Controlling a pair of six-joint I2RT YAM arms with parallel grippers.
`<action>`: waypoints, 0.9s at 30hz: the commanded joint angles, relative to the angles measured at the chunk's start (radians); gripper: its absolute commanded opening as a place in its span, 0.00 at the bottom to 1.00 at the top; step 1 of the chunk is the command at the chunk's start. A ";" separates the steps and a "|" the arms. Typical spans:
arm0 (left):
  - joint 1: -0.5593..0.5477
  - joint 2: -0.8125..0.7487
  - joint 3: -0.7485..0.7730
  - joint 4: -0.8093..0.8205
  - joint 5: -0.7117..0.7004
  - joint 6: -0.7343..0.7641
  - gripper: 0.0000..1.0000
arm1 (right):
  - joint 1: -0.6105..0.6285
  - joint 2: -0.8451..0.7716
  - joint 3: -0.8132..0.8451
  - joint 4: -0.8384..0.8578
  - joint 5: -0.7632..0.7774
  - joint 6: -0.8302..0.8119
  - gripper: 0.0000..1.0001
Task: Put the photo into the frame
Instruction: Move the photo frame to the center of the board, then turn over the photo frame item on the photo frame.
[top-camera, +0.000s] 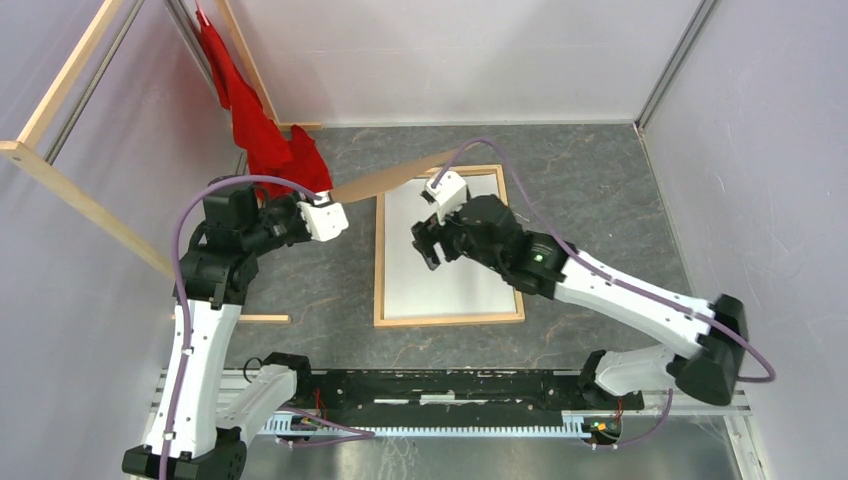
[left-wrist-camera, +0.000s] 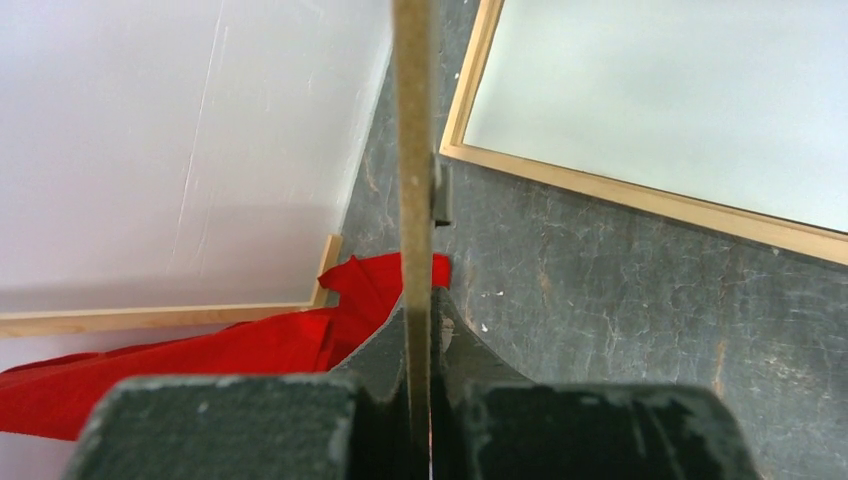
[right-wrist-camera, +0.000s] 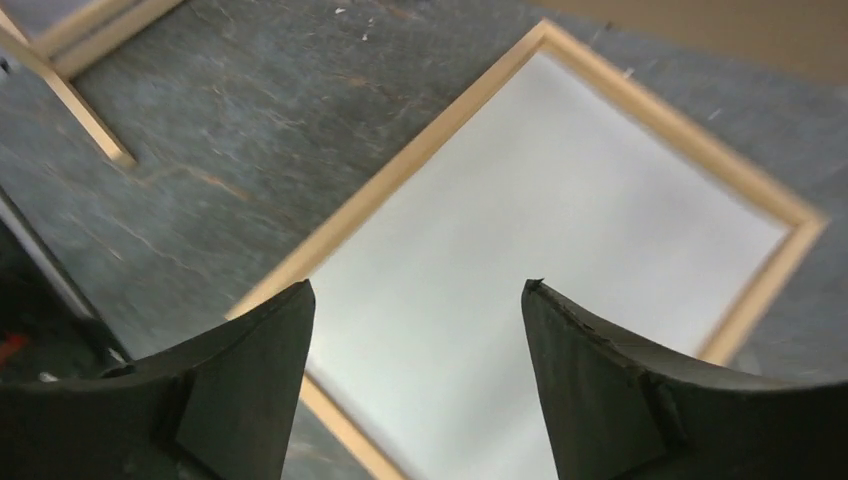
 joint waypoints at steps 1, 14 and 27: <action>0.000 -0.002 0.101 0.001 0.104 0.078 0.02 | -0.006 -0.230 -0.082 0.018 -0.055 -0.487 0.83; 0.000 -0.004 0.170 -0.189 0.184 0.212 0.02 | -0.020 -0.444 -0.172 -0.012 -0.226 -0.899 0.77; 0.000 -0.039 0.193 -0.334 0.194 0.354 0.02 | -0.129 -0.304 0.004 -0.111 -0.557 -0.961 0.75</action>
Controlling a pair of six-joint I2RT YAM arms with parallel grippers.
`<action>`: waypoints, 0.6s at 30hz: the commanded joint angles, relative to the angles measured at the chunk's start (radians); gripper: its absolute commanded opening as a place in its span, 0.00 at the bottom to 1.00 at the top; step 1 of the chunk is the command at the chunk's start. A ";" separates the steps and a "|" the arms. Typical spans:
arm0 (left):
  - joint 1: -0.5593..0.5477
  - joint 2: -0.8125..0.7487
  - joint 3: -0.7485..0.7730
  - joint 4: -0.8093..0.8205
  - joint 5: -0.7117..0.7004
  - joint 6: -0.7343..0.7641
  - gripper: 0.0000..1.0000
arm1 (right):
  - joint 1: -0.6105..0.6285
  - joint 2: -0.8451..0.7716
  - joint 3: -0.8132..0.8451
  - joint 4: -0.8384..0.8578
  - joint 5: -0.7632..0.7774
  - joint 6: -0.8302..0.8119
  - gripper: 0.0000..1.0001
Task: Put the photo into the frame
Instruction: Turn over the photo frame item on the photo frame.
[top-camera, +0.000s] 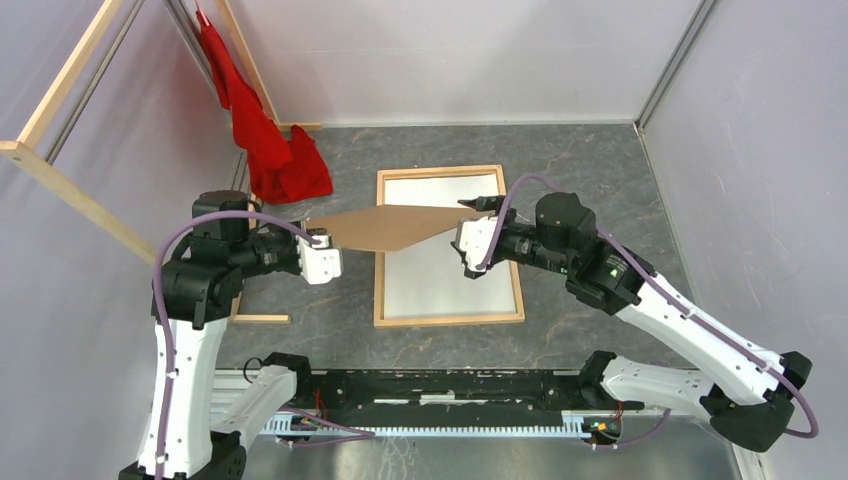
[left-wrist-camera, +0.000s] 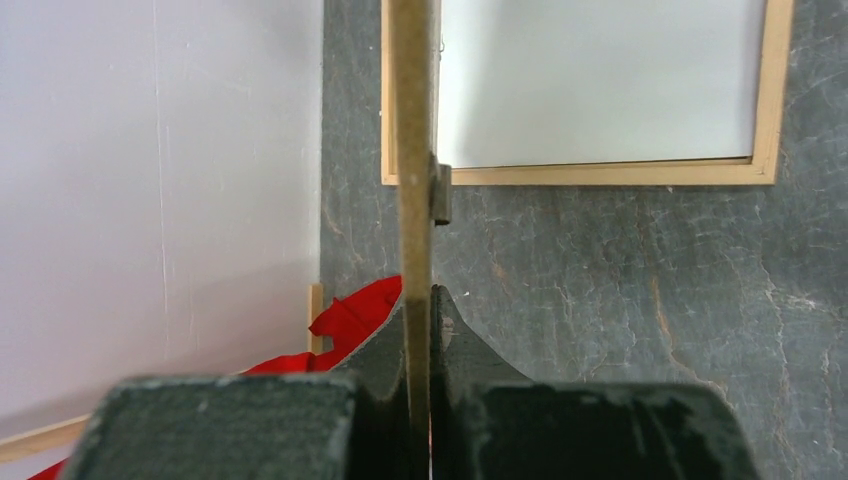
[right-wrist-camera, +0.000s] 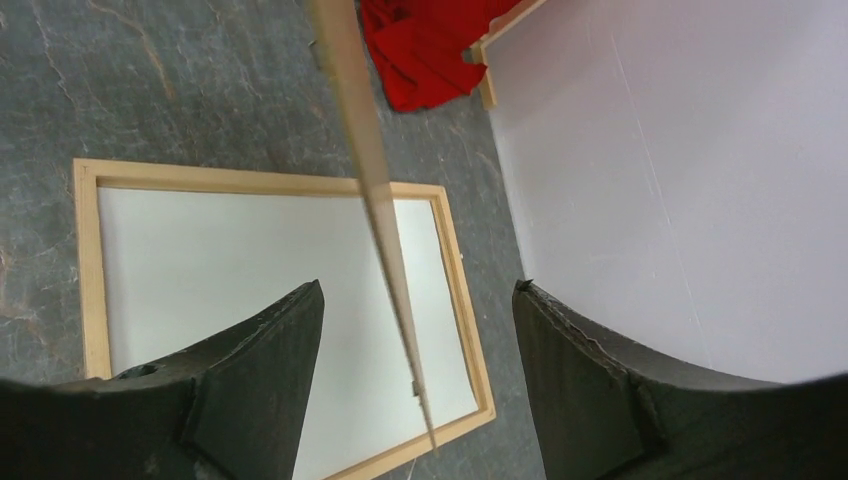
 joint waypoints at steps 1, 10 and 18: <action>0.000 -0.025 0.047 0.031 0.052 0.087 0.02 | -0.019 0.037 0.072 -0.019 -0.164 -0.018 0.74; 0.000 -0.005 0.084 0.031 0.058 0.070 0.02 | -0.019 0.112 0.086 -0.021 -0.249 0.004 0.63; 0.000 -0.004 0.092 0.033 0.064 0.076 0.02 | -0.018 0.129 0.042 0.175 -0.142 0.107 0.38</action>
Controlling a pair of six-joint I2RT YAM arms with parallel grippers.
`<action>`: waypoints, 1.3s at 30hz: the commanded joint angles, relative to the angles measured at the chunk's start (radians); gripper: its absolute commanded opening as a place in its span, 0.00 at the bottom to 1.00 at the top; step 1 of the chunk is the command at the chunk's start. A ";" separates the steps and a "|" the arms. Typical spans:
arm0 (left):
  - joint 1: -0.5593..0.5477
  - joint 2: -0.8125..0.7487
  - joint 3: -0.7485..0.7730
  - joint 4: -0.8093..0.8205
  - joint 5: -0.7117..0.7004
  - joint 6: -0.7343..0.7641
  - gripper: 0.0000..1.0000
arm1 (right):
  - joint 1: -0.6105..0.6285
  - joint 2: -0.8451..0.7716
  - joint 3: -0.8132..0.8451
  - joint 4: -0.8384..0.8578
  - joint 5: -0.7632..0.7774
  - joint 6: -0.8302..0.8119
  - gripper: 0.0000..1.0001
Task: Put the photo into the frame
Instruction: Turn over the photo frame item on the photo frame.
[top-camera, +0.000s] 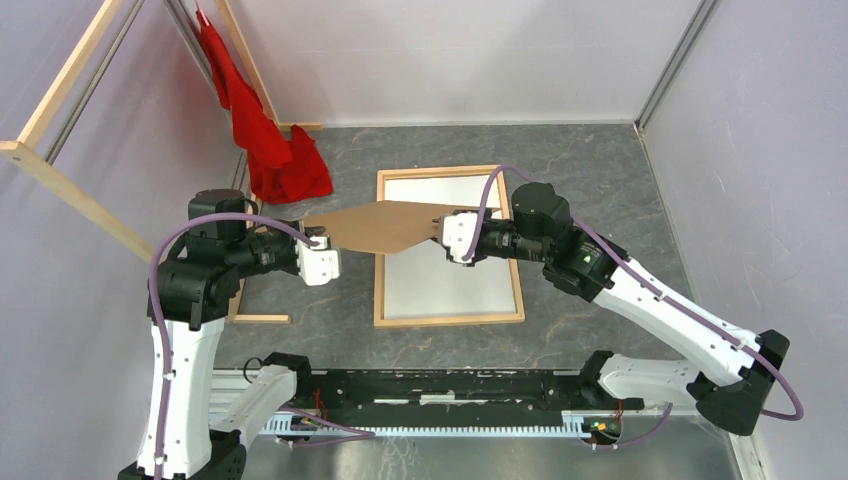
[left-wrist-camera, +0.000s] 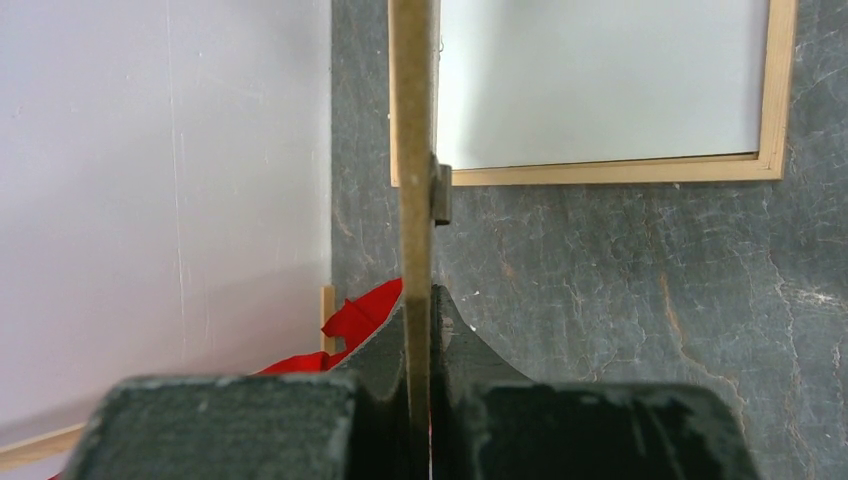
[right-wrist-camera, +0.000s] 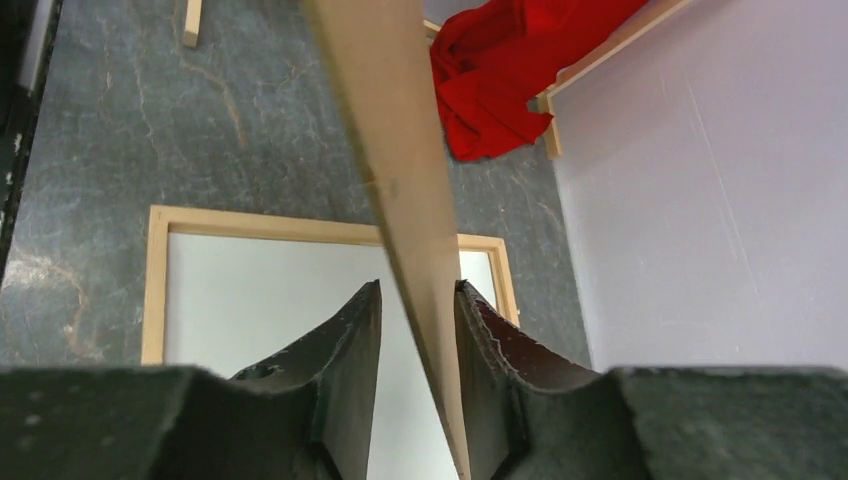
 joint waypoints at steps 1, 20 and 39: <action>0.000 -0.008 0.057 0.073 0.060 0.038 0.02 | -0.001 0.012 -0.004 0.141 0.050 0.068 0.34; 0.000 -0.123 -0.102 0.867 0.005 -0.537 1.00 | -0.068 -0.008 0.116 0.470 0.145 0.411 0.00; 0.003 0.161 -0.044 0.696 -0.326 -0.933 1.00 | -0.425 0.250 0.586 0.028 0.140 1.334 0.00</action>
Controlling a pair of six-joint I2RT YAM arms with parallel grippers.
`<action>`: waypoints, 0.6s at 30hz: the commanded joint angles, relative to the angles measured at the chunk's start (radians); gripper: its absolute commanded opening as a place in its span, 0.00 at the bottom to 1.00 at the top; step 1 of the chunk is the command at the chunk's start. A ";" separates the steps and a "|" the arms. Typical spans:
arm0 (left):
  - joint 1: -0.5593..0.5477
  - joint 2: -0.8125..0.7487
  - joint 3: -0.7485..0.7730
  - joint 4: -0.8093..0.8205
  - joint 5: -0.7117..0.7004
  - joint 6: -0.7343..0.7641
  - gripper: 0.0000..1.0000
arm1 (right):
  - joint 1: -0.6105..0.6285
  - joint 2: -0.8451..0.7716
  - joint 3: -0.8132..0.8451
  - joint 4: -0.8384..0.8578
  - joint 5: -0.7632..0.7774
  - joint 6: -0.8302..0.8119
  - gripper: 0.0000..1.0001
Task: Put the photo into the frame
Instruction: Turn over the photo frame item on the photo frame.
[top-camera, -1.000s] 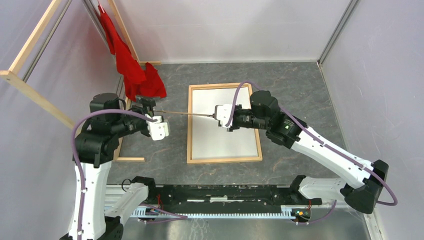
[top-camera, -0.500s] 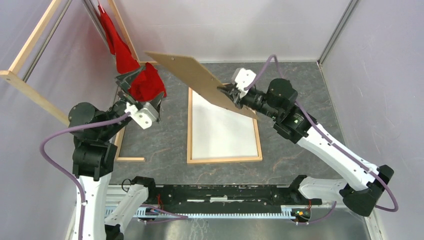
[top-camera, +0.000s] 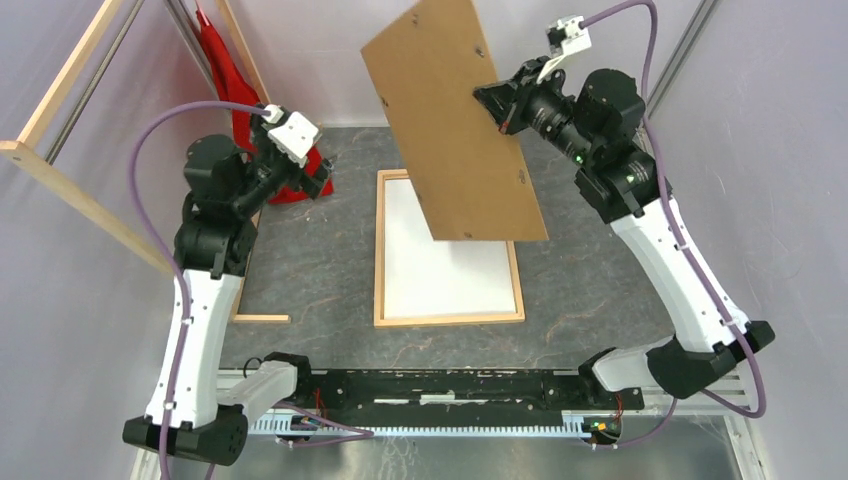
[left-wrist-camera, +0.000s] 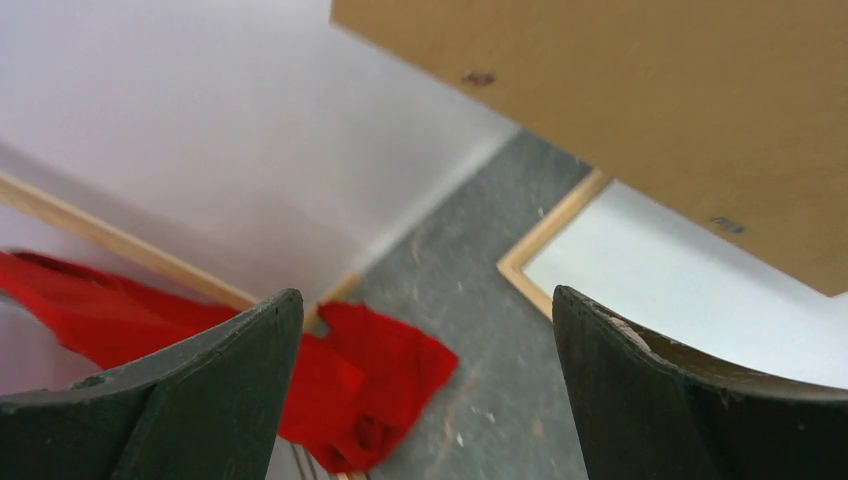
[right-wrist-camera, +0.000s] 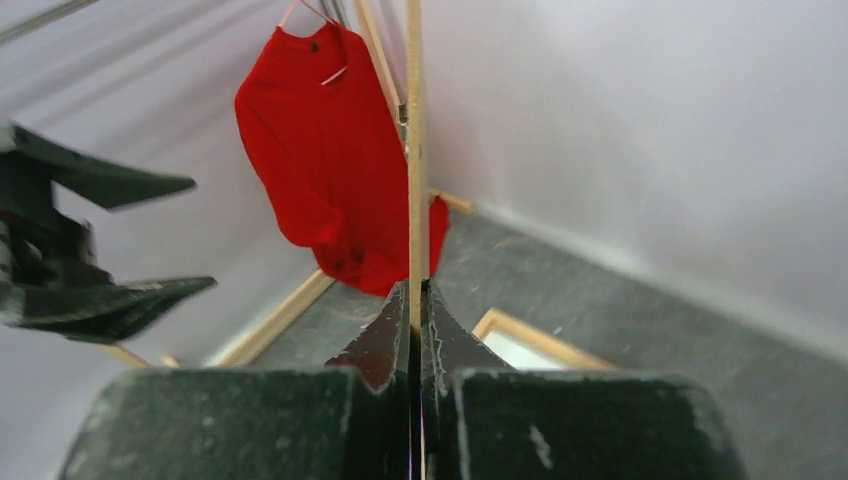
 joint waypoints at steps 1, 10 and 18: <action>0.002 0.022 -0.067 -0.064 -0.090 -0.058 1.00 | -0.140 -0.003 -0.062 0.016 -0.167 0.420 0.00; 0.012 0.065 -0.240 -0.046 -0.155 0.012 0.99 | -0.294 -0.119 -0.531 0.320 -0.347 0.738 0.00; 0.015 0.134 -0.340 -0.033 -0.188 0.058 0.98 | -0.383 -0.177 -0.918 0.663 -0.407 0.936 0.00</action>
